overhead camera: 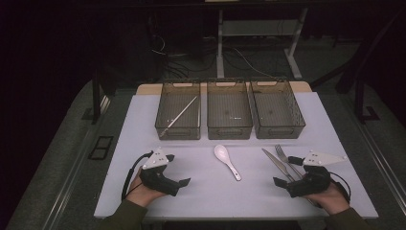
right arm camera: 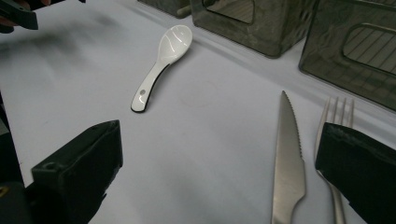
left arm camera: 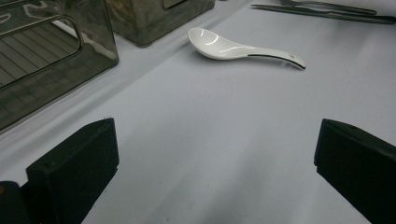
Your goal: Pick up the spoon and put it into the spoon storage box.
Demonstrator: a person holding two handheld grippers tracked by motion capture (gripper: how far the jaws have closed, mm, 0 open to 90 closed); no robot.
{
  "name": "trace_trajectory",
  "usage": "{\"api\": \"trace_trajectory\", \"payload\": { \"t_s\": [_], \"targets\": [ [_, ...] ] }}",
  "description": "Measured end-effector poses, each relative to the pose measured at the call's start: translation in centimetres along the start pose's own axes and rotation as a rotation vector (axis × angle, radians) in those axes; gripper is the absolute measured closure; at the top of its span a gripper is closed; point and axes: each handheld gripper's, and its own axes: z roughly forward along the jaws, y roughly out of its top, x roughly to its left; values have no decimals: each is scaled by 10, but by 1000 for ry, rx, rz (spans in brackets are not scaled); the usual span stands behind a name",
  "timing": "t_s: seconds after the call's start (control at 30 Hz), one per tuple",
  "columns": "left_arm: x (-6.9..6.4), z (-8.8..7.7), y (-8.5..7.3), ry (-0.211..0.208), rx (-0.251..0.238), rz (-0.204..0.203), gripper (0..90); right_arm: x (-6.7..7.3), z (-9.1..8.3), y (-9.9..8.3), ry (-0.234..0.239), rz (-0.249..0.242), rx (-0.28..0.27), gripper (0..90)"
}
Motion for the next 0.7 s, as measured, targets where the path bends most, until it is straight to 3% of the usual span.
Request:
{"api": "trace_trajectory", "payload": {
  "t_s": [0.33,0.4,0.57,0.7],
  "targets": [
    [-2,1,0,-11,1,2,0,-8,-3,2,-40,14,55,11],
    [-2,1,0,-12,1,4,0,-10,-6,3,-37,21,57,55],
    [-2,1,0,-13,0,2,0,-14,-5,5,-51,30,65,66],
    [-2,1,0,-16,1,4,0,-17,-2,9,-36,37,75,146]
  ]
}}
